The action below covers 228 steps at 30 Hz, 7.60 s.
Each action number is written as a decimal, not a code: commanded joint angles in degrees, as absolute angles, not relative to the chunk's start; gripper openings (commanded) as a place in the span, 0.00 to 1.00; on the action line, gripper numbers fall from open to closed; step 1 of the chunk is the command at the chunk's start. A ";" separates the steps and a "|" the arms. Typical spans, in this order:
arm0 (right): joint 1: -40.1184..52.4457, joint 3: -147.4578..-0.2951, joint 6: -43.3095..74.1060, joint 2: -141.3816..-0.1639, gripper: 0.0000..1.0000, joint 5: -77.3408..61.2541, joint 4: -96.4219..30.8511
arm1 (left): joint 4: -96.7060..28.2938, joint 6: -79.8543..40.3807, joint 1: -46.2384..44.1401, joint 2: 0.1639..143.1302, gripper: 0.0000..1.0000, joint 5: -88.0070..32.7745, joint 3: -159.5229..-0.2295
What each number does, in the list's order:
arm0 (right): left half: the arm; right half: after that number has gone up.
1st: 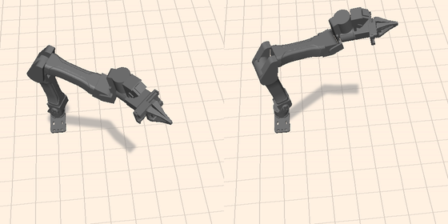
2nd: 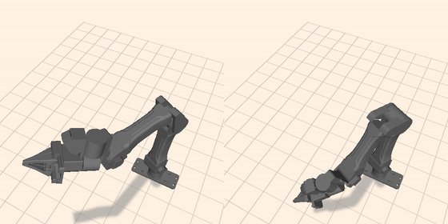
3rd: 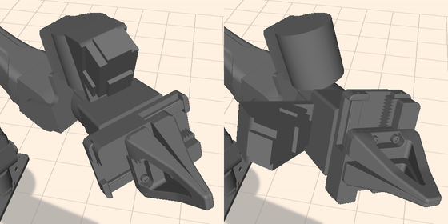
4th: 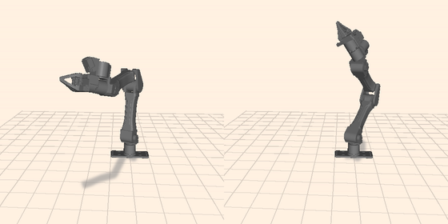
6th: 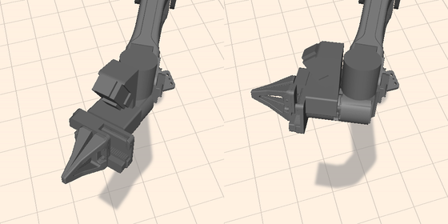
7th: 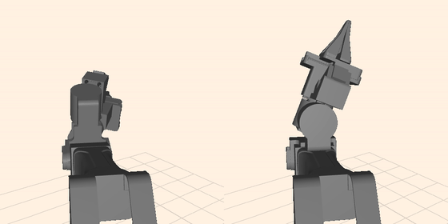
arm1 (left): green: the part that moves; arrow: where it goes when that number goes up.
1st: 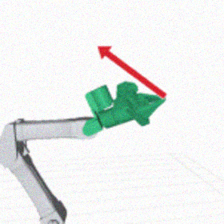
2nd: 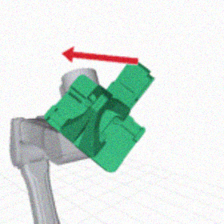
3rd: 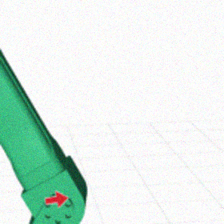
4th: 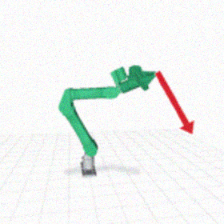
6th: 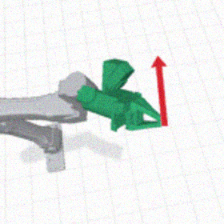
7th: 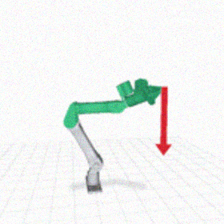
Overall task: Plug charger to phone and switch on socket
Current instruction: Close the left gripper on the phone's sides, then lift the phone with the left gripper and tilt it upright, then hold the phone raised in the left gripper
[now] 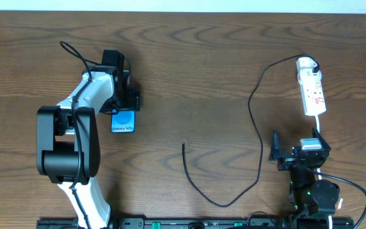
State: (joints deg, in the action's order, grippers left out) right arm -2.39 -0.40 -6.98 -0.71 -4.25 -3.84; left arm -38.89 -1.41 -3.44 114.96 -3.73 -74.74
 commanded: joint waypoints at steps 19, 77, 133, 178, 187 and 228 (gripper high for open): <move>-2.68 -0.30 -7.79 -0.32 0.99 -4.43 -4.05 | -39.11 -0.67 -3.46 117.01 0.76 -4.95 -72.36; -2.68 -0.30 -7.79 -0.32 0.99 -4.40 -4.08 | -41.10 -0.67 -3.62 116.27 0.08 -5.15 -73.56; -2.68 -0.30 -7.79 -0.32 0.99 -4.40 -4.05 | -30.17 -34.65 -3.62 106.30 0.07 -72.84 -74.94; -2.68 -0.30 -7.79 -0.32 0.99 -4.40 -4.05 | -21.45 -76.44 -3.55 106.32 0.08 -77.60 -74.94; -2.68 -0.30 -7.79 -0.32 0.99 -4.40 -4.05 | -21.45 -78.35 -3.55 106.30 0.08 -78.54 -74.94; -2.68 -0.30 -7.79 -0.32 0.99 -4.40 -4.05 | -17.43 -82.83 -3.55 106.30 0.07 -80.58 -74.94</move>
